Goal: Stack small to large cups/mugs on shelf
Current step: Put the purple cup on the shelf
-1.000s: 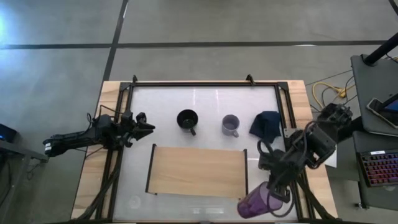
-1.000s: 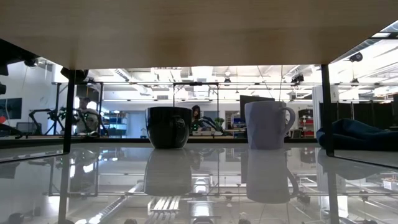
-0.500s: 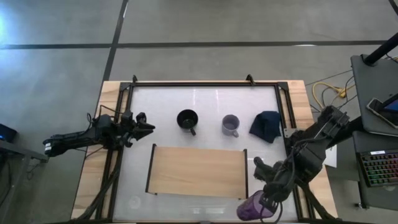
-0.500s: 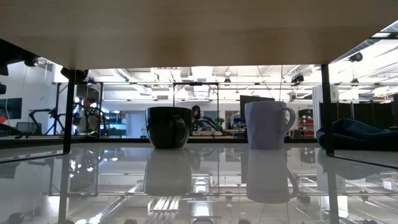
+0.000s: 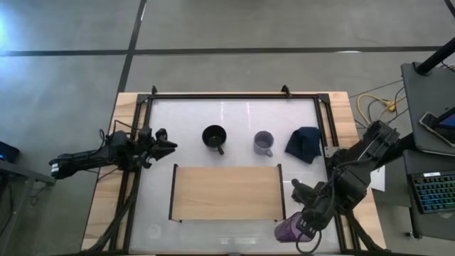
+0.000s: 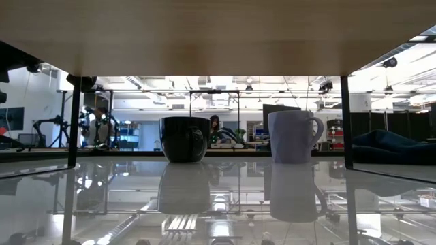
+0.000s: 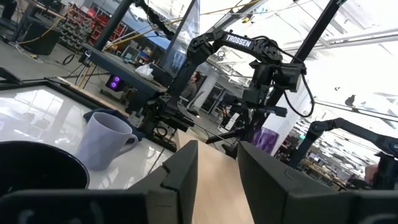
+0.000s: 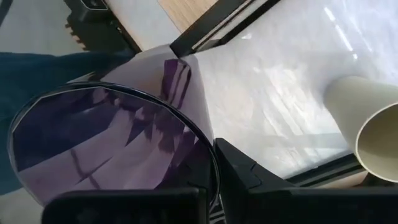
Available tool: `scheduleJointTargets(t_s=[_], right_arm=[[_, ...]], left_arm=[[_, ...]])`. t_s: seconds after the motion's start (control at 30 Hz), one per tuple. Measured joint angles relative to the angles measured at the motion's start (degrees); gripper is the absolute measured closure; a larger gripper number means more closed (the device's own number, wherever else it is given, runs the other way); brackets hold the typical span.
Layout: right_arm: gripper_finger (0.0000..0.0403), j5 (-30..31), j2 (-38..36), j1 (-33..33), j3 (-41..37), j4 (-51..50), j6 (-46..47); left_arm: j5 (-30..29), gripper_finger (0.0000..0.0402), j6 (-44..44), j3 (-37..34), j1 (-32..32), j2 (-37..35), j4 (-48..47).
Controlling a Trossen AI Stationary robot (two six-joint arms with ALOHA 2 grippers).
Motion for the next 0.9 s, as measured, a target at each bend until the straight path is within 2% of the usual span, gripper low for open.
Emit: scheduleJointTargets(t_s=[0.23,0.37,0.43,0.53,0.67,0.73,0.9], right_arm=[[0.0394,0.44,-2.78,0.02,2.41,4.65,-1.31],[0.0394,8.63,-4.5,-0.01,6.61,4.18,-3.78],[0.0394,12.77,-4.61,-0.66,9.45,0.71,-5.27],[0.0394,15.27,-3.75,-2.66,14.04,-6.3,-8.02],[0.0393,15.26,-0.75,-7.01,20.47,-13.92,-14.46],[0.0392,14.33,0.52,-9.28,22.63,-14.41,-18.5],[0.0391,7.34,2.0,-15.15,24.17,-14.4,-25.29]], left_arm=[[-0.01,0.0301,-0.01,-0.01,0.0,-0.03,0.0],[0.01,0.0301,-0.01,-0.01,0.0,-0.04,0.0],[0.0,0.0301,-0.01,0.0,0.0,-0.02,-0.01],[-0.01,0.0301,0.0,0.01,0.0,-0.02,0.0],[-0.01,0.0301,0.0,-0.01,0.0,-0.02,-0.01],[0.01,0.0301,-0.01,-0.01,0.0,-0.02,0.0],[-0.01,0.0301,-0.01,-0.01,0.0,-0.04,-0.04]])
